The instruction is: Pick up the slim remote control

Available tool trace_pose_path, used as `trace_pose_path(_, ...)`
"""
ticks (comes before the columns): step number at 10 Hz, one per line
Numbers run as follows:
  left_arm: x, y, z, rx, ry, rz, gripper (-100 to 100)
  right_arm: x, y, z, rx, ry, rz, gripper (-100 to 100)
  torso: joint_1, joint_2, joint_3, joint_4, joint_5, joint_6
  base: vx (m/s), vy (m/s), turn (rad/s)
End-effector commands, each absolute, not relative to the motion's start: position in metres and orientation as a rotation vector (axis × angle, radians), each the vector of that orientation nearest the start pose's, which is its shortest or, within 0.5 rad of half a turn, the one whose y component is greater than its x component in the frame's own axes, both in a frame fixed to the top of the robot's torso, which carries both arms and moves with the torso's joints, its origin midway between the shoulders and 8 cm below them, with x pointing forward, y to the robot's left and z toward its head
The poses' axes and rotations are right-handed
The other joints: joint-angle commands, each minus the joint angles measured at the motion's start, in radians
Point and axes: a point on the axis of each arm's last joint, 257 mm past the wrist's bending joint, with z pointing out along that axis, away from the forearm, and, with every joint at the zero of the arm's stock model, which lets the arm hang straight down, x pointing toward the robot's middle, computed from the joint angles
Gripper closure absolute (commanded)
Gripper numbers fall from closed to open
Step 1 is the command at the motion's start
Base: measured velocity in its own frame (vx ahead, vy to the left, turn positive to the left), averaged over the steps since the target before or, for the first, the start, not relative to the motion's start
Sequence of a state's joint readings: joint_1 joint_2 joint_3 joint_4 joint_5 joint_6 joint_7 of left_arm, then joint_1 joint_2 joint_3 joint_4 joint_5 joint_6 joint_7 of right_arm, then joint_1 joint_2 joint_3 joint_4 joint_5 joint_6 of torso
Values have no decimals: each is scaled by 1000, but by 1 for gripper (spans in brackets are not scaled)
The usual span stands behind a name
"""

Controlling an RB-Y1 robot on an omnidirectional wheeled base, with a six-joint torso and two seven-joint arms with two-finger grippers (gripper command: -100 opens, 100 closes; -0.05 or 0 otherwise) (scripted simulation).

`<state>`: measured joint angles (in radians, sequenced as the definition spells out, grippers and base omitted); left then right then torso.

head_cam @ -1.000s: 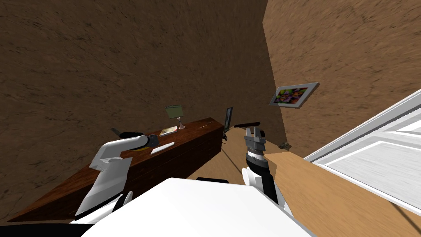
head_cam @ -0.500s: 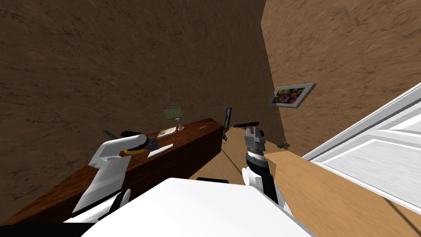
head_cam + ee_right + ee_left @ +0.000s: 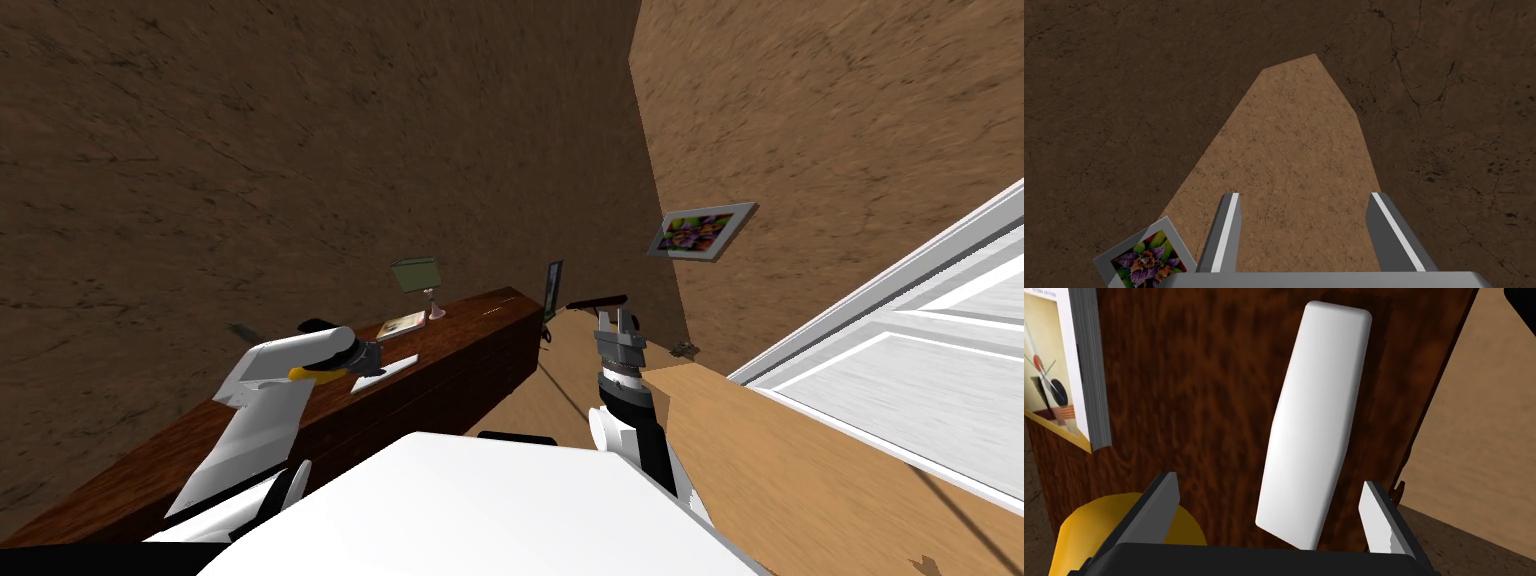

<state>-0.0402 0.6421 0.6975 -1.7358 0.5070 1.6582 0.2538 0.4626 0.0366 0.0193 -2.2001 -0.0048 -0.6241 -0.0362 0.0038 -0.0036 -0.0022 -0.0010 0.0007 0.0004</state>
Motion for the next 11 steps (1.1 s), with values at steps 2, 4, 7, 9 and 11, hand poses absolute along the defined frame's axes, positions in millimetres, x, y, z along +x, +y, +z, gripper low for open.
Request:
trace_pose_path(2,313,581,-255,-2578,1116,-307,-100,341,-272,24,638,512,1387,0,3,-2,-1,0,0,0,55,82,-74)
trace_pose_path(4,292,572,-271,-2664,1167,-224,-100,341,-272,24,638,512,1387,0,1,-1,0,0,0,0,46,68,-79)
trace_pose_path(7,260,557,-290,-2777,1237,-99,-100,341,-272,24,638,513,1387,0,4,-2,-1,0,1,0,54,97,-94)
trace_pose_path(9,249,551,-295,-2815,1258,-55,-100,341,-272,24,638,512,1387,0,2,-1,0,0,1,0,34,58,-28)
trace_pose_path(11,236,544,-302,-2858,1281,-4,-100,341,-272,24,638,512,1387,0,0,0,0,0,0,0,35,57,-52)
